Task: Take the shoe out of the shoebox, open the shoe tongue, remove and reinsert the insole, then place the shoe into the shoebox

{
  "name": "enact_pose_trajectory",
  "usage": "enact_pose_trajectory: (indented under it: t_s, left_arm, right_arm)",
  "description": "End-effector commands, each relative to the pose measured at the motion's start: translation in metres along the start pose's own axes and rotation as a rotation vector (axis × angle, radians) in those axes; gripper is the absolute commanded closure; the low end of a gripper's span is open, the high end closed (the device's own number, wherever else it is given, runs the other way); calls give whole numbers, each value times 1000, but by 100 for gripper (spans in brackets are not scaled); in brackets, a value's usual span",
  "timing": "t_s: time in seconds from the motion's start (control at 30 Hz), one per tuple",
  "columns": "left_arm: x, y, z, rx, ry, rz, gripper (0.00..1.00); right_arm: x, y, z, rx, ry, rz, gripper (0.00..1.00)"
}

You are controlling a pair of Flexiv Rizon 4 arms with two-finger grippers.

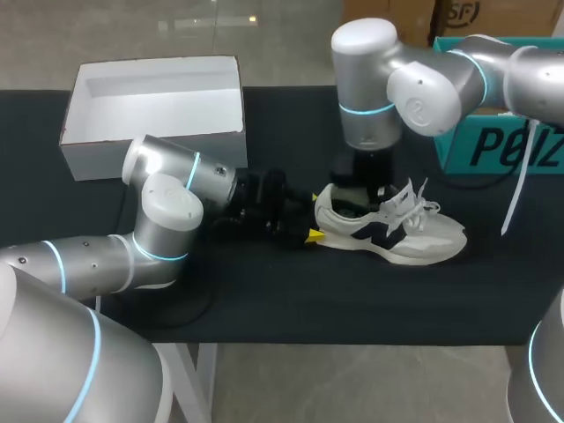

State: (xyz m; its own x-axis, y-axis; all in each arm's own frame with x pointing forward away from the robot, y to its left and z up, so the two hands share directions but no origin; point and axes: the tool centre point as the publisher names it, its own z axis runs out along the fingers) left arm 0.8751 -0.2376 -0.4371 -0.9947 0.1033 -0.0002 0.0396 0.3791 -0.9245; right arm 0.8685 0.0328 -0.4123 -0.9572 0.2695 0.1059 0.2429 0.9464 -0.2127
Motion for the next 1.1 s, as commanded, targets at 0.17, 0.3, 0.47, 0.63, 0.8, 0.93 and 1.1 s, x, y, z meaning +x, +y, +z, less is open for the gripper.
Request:
enact_pose_trajectory:
  t_s: [0.17,0.3,0.47,0.63,0.8,0.93,1.1]
  left_arm:
    - [-3,2,5,-4,1,-1,100]
    - [-3,2,5,-4,1,-1,100]
    - [-3,2,5,-4,1,-1,100]
    - [-3,2,5,-4,1,-1,100]
    - [-3,2,5,-4,1,-1,100]
    - [-3,2,5,-4,1,-1,100]
    - [-3,2,5,-4,1,-1,100]
  right_arm:
    - [9,0,0,-30,-50,13,100]
    - [6,-2,-5,-42,-50,26,100]
    - [2,-2,-12,-47,-51,36,100]
    - [-3,-5,-22,-58,-60,50,100]
    - [-8,-8,-33,-78,-66,60,100]
    - [-11,-11,-41,-100,-63,74,100]
    - [-14,-14,-50,-114,-75,85,100]
